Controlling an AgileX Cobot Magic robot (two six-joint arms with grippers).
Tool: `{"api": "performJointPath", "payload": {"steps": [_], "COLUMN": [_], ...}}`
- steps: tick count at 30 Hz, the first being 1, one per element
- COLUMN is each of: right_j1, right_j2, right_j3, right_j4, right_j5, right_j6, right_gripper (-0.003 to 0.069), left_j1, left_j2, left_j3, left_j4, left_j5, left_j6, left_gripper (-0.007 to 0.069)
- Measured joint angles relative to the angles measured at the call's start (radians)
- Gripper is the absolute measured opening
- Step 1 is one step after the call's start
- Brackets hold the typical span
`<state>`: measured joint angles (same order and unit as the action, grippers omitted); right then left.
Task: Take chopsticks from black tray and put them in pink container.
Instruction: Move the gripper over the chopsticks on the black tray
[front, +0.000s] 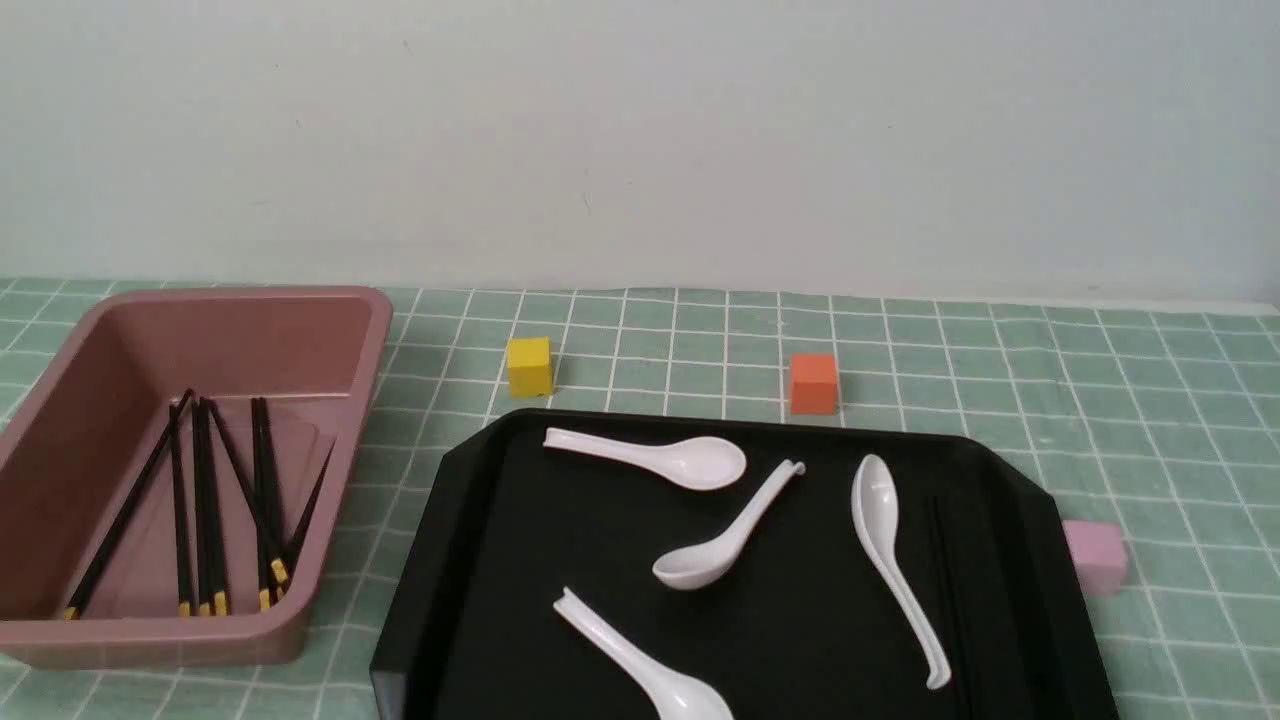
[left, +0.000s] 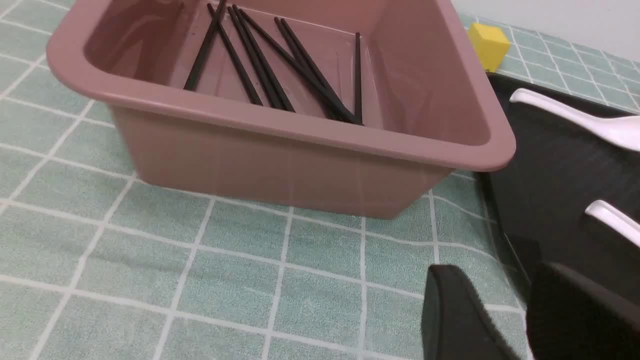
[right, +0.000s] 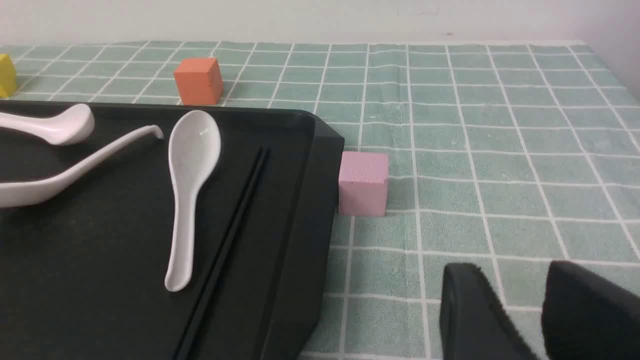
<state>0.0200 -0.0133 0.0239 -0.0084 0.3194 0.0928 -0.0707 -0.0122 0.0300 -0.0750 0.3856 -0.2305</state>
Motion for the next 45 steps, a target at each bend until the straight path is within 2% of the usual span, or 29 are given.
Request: {"api": "performJointPath", "payload": {"steps": [45], "right_j1": [0.0], "right_j2": [0.0], "right_j3": [0.0], "right_j4": [0.025], "right_j5": [-0.002], "right_j6": [0.005], "right_gripper": [0.024], "left_j1": [0.0], "left_j2": [0.0], "left_j3": [0.0], "left_j4": [0.0], "left_j5": [0.0], "left_j6": [0.0], "left_gripper": [0.0239]}}
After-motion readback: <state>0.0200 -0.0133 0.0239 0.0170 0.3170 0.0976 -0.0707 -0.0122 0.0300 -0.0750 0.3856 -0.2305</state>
